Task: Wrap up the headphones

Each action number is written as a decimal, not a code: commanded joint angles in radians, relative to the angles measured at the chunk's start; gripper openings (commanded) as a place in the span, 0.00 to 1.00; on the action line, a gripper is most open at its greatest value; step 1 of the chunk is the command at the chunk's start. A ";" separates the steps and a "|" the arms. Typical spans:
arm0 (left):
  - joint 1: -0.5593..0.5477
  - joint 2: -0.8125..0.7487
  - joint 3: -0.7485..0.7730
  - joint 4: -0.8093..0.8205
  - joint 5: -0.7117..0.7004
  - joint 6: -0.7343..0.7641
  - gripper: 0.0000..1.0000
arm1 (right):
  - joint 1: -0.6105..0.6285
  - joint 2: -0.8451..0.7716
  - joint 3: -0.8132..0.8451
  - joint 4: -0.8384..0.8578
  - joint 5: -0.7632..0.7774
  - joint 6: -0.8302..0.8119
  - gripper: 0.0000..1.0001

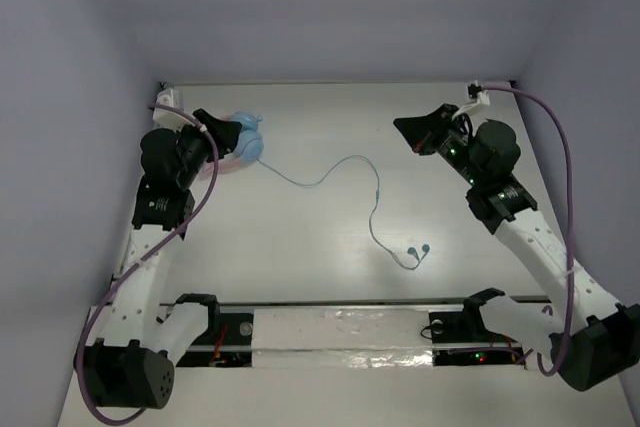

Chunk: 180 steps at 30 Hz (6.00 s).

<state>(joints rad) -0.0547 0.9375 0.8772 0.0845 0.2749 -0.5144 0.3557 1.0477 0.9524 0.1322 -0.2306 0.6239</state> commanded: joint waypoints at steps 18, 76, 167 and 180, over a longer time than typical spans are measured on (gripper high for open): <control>0.095 0.271 0.131 -0.259 -0.430 0.106 0.00 | 0.089 -0.193 -0.133 -0.022 0.030 -0.012 0.00; 0.170 1.126 0.582 -0.195 -0.341 0.295 0.00 | 0.108 -0.155 -0.133 -0.011 -0.035 -0.038 0.10; 0.024 0.503 1.145 -0.293 0.293 -0.067 0.00 | 0.199 0.695 -0.307 0.656 -0.222 0.019 0.77; 0.042 0.518 1.186 -0.290 0.276 -0.085 0.00 | 0.239 0.690 -0.357 0.653 -0.193 0.049 0.81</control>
<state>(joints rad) -0.0284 1.4670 1.9759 -0.3004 0.5613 -0.5510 0.5671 1.7458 0.6369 0.7235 -0.4522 0.6472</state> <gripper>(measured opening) 0.099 0.799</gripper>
